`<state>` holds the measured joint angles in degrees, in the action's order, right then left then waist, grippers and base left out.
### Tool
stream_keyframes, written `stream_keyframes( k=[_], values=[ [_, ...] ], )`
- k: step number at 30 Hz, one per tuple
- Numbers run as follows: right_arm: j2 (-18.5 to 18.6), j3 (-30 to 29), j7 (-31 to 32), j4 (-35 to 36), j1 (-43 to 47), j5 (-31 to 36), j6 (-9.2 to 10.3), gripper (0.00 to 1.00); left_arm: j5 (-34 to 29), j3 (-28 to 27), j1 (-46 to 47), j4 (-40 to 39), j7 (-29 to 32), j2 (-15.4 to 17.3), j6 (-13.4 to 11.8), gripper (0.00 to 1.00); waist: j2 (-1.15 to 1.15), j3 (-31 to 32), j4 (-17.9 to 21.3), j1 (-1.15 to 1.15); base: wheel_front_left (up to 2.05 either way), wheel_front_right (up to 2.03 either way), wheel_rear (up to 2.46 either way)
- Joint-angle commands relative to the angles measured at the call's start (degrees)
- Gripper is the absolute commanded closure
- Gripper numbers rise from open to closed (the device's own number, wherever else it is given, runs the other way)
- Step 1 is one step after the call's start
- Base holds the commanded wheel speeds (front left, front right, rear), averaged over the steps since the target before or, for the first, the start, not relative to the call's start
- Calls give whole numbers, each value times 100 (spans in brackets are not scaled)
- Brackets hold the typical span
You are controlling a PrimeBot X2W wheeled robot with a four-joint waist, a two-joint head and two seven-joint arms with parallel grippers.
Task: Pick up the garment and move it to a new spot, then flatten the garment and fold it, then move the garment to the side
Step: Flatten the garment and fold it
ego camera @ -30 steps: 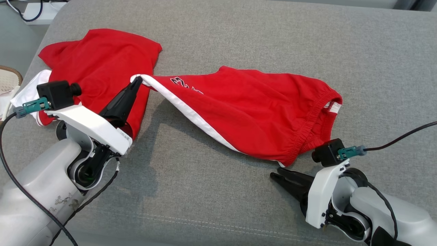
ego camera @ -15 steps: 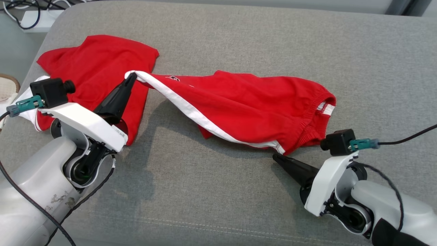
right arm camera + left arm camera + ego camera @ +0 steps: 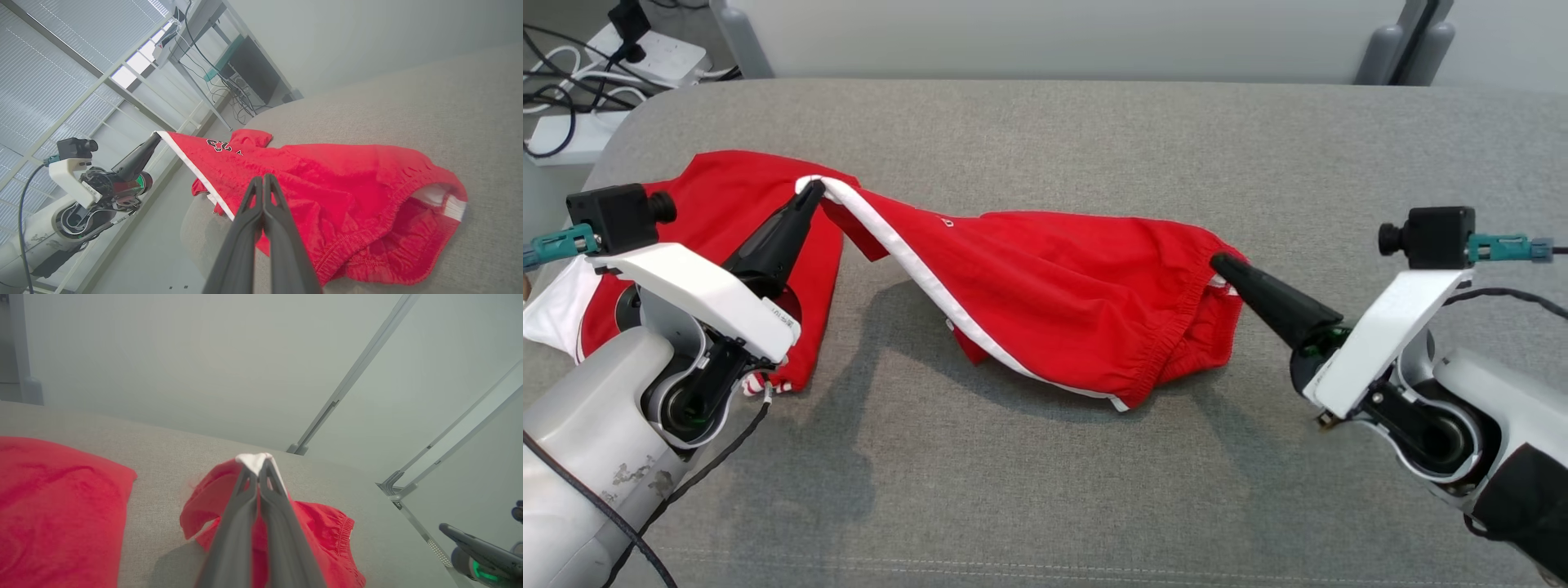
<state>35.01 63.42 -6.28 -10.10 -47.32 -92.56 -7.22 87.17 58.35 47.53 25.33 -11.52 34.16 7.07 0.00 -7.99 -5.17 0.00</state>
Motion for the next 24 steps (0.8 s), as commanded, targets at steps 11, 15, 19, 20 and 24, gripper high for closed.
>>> stream_keyframes(
  k=[11,15,19,20,24],
  values=[
    [-354,872,408,-509,667,951,-26,0,11,-161,329,-99,-117,172,42,100,0,-231,-115,0,0,0,0],
    [-574,923,276,-690,674,1157,-26,0,-21,-123,343,-92,-153,127,42,100,0,-282,-195,0,0,0,0],
    [-690,954,189,-899,609,1369,-26,3,-26,-96,373,-104,-178,79,42,100,0,-327,-300,0,0,0,0],
    [-714,960,175,-955,592,1417,-26,7,-27,-92,380,-111,-185,72,42,100,0,-341,-326,0,0,0,0],
    [-800,975,98,-1142,521,1567,-26,11,-30,-84,393,-153,-217,66,42,100,0,-411,-420,0,0,0,0]
  ],
)
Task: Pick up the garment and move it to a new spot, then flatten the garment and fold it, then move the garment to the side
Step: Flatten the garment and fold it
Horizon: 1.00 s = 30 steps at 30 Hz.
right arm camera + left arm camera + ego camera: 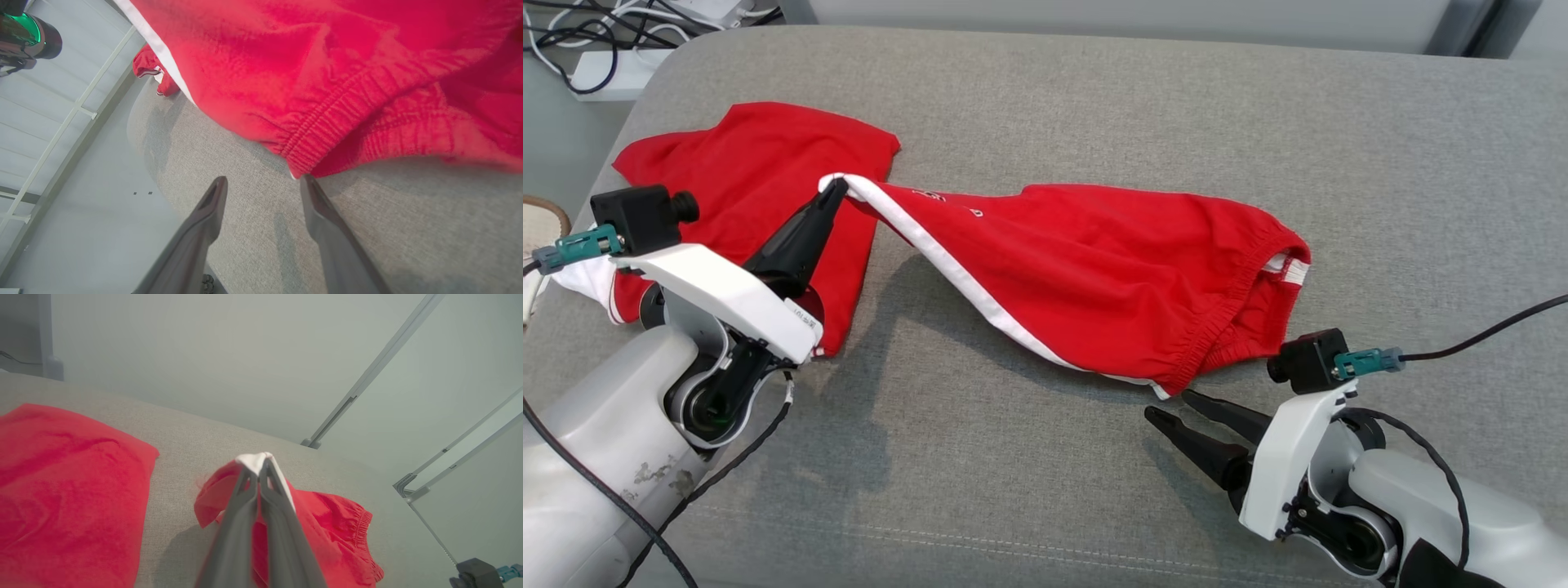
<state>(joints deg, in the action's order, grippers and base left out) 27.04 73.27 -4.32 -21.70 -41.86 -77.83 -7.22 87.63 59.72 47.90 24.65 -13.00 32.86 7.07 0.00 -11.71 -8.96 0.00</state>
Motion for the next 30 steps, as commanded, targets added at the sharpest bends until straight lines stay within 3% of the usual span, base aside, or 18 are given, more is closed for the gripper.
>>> stream_keyframes(
  k=[1,8,13,17,20,21,26,30],
  values=[
    [-27,-8,-118,-17,-42,124,-26,12,-76,-223,359,-92,-77,197,42,100,0,-60,-62,0,0,0,0],
    [-164,3,-193,-199,-141,341,-26,23,-82,-235,370,-114,-123,164,42,100,0,-179,-163,0,0,0,0],
    [-290,6,-351,-349,-217,513,-26,47,-75,-237,375,-109,-146,123,42,100,0,-262,-217,0,0,0,0],
    [-375,7,-529,-591,-277,780,-26,60,-70,-240,388,-99,-159,92,42,100,0,-301,-242,0,0,0,0],
    [-453,7,-603,-777,-282,902,-26,82,-63,-242,384,-87,-167,76,42,100,0,-309,-246,0,0,0,0],
    [-485,7,-585,-815,-272,937,-26,100,-59,-243,378,-83,-169,73,42,100,0,-311,-244,0,0,0,0],
    [-532,7,-473,-841,-246,913,-26,100,-39,-253,351,-61,-178,77,42,100,0,-293,-214,0,0,0,0],
    [-417,-16,-363,-509,-278,370,-26,100,-29,-264,319,-27,-183,119,42,100,0,-193,-135,0,0,0,0]
  ],
)
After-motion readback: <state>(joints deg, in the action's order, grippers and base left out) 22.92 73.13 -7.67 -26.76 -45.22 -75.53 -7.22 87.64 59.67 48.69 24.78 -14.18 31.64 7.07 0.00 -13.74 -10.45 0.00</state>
